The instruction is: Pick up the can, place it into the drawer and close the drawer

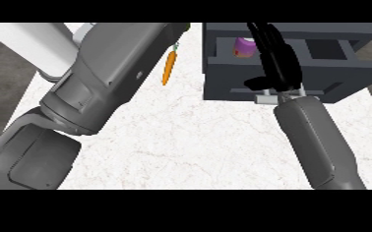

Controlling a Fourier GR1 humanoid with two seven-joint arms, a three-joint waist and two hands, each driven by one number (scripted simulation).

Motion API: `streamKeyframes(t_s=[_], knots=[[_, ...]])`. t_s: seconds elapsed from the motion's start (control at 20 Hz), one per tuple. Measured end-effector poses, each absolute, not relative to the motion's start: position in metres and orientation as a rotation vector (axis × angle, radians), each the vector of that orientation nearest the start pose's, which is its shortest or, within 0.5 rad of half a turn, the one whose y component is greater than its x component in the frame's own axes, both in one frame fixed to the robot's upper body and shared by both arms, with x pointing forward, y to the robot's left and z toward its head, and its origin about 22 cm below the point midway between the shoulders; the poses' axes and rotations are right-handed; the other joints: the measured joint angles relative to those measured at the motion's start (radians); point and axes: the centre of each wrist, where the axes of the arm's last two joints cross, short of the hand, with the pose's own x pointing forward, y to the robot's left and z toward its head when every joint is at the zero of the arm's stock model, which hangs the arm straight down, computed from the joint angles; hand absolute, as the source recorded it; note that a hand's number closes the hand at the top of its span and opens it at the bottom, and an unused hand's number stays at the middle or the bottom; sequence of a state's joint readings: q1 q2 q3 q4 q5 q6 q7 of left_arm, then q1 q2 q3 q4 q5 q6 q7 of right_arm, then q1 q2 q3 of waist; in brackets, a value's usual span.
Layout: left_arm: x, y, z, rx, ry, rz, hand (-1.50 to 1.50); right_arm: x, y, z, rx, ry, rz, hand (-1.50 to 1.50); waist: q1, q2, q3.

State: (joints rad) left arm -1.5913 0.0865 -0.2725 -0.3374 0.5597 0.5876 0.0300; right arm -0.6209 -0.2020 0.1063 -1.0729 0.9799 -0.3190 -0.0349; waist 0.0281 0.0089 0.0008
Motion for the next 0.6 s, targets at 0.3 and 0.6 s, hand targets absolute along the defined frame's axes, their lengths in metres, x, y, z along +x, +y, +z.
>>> streamKeyframes(t_s=[0.3, 0.6], knots=[[0.453, 0.037, 0.268, 0.079, -1.718, 0.012, -1.5, 0.408, -0.189, 0.062, -1.182, -1.763, 0.888, -1.5, 0.024, -0.001, 0.0], [0.455, 0.062, 0.266, 0.08, -1.711, 0.001, -1.5, 0.432, -0.188, 0.072, -1.265, -1.771, 0.848, -1.5, 0.047, 0.001, 0.0]])
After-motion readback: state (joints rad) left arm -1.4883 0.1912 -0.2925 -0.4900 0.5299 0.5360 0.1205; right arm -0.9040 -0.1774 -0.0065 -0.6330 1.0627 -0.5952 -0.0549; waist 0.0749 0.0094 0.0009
